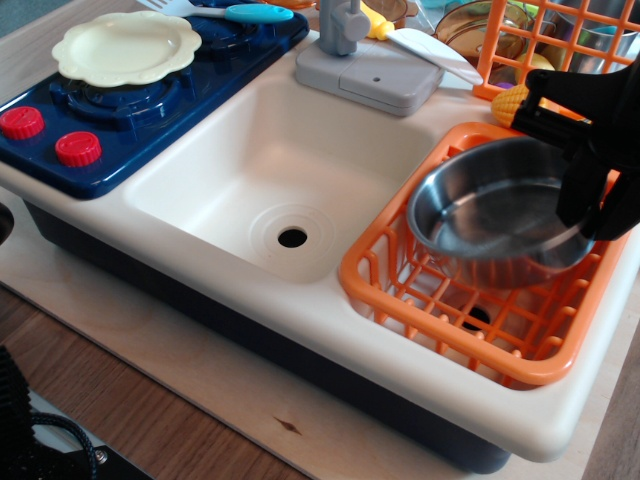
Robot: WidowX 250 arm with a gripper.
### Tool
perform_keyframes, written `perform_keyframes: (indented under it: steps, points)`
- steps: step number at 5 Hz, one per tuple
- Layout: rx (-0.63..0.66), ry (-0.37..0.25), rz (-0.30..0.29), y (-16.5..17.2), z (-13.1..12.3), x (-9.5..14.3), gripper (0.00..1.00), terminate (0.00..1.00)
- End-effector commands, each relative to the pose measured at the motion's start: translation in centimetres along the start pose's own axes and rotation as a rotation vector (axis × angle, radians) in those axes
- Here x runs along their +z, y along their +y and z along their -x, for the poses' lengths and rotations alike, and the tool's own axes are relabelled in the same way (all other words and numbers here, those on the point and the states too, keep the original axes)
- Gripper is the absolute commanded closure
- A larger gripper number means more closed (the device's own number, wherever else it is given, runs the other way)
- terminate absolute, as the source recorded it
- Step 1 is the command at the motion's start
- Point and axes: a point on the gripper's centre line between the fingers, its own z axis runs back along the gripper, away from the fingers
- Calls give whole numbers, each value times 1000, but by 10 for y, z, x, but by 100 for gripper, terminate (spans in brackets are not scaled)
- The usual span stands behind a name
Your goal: Put pan from sink into drying rack
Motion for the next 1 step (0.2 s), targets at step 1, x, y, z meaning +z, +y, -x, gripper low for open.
perform_keyframes:
  steps: [1]
  points:
    - [4,-42,32,-1,-2,8,0,100]
